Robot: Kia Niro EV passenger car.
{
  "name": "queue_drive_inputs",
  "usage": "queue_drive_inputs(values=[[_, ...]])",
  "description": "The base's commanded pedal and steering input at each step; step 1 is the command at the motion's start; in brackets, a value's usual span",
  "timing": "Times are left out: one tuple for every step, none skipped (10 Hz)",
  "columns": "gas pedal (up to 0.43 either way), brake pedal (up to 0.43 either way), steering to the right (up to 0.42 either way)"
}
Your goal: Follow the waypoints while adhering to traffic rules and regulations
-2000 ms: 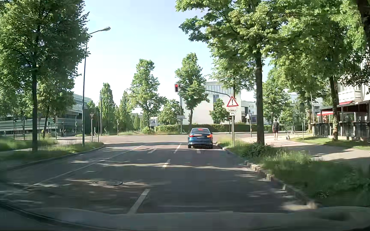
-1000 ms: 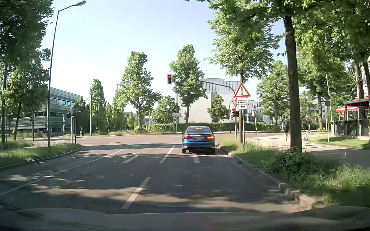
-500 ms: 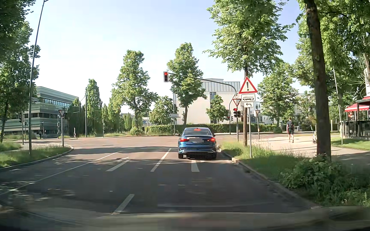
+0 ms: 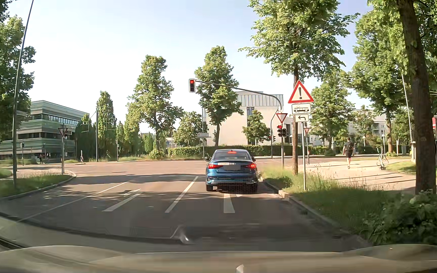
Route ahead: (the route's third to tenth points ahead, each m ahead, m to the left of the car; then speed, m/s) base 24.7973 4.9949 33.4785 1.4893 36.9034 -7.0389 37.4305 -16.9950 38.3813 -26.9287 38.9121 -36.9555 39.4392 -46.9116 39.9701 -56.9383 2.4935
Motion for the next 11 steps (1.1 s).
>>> queue_drive_inputs(values=[[0.000,0.201,0.005],[0.000,0.152,0.007],[0.000,0.067,0.007],[0.000,0.049,0.007],[0.000,0.055,0.008],[0.000,0.073,0.009],[0.000,0.073,0.010],[0.000,0.073,0.010],[0.000,0.073,0.010],[0.000,0.073,0.010],[0.000,0.073,0.010]])
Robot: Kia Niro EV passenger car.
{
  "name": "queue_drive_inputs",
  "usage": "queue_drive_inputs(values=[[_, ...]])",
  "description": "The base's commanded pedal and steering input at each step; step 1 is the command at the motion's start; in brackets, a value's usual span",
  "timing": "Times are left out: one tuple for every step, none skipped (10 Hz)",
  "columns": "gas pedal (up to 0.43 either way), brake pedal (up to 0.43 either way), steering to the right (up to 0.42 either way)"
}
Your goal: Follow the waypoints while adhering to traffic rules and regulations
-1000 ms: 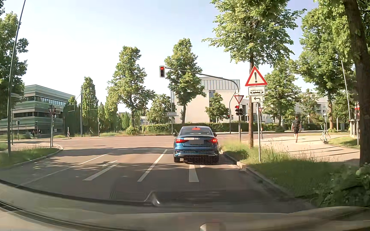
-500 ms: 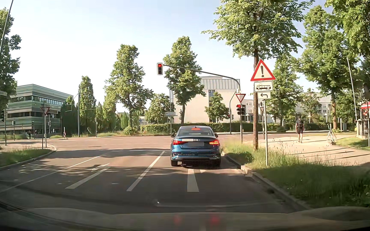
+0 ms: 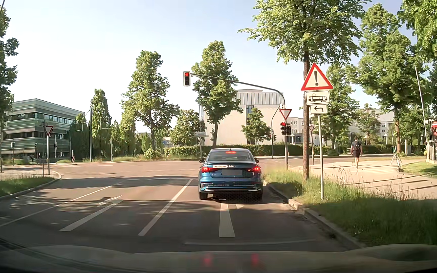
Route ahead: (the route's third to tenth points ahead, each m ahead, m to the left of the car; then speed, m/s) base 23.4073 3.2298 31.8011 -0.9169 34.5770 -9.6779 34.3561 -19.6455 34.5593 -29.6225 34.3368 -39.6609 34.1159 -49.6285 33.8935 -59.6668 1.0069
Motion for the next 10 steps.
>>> queue_drive_inputs(values=[[0.000,0.067,0.010],[0.000,0.055,0.011],[0.000,0.055,0.011],[0.000,0.073,0.012],[0.000,0.110,0.014],[0.000,0.128,0.016],[0.000,0.134,0.016],[0.000,0.140,0.017],[0.000,0.140,0.017],[0.000,0.140,0.018]])
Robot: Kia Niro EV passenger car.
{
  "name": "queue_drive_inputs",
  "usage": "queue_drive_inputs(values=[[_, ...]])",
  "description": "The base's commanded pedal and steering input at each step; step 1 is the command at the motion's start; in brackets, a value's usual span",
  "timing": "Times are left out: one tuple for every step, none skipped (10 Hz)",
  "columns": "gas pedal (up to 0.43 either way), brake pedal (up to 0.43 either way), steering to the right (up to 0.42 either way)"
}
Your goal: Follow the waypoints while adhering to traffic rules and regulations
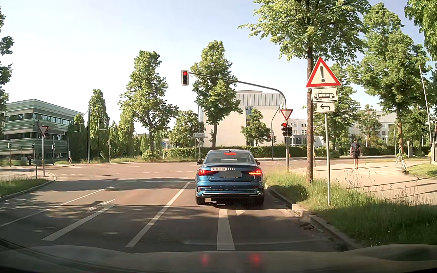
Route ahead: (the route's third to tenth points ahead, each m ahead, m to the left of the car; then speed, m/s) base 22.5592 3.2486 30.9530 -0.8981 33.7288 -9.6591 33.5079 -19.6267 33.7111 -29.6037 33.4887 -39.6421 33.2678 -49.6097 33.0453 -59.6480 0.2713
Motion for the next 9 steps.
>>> queue_drive_inputs(values=[[0.000,0.146,0.018],[0.000,0.146,0.019],[0.000,0.146,0.019],[0.000,0.146,0.019],[0.000,0.146,0.019],[0.000,0.146,0.019],[0.000,0.146,0.019],[0.000,0.146,0.019],[0.000,0.146,0.019]])
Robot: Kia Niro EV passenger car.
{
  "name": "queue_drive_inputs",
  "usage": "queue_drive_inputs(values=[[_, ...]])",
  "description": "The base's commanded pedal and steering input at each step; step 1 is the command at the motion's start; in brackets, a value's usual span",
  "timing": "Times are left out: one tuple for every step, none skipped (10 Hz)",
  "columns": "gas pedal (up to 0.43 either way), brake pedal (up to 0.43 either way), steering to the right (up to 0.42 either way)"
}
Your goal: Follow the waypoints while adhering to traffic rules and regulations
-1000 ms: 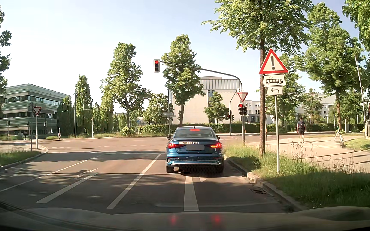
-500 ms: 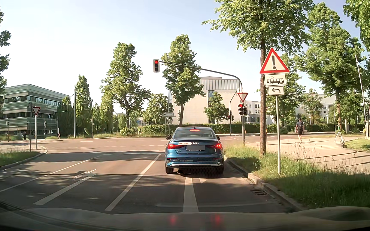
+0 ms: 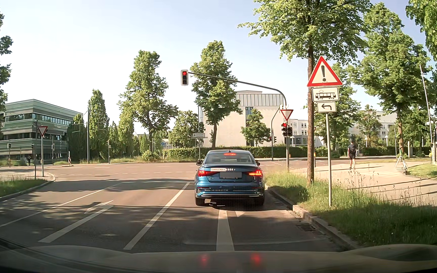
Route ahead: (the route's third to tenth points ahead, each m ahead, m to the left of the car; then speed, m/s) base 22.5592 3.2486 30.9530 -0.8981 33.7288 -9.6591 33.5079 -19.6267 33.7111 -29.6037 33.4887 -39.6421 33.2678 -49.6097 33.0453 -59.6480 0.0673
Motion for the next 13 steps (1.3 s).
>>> queue_drive_inputs(values=[[0.000,0.146,0.019],[0.000,0.146,0.019],[0.000,0.146,0.019],[0.000,0.146,0.018],[0.000,0.146,0.018],[0.000,0.146,0.018],[0.000,0.146,0.018],[0.000,0.146,0.017],[0.000,0.146,0.017],[0.000,0.146,0.017],[0.000,0.146,0.016],[0.000,0.146,0.017],[0.000,0.146,0.016]])
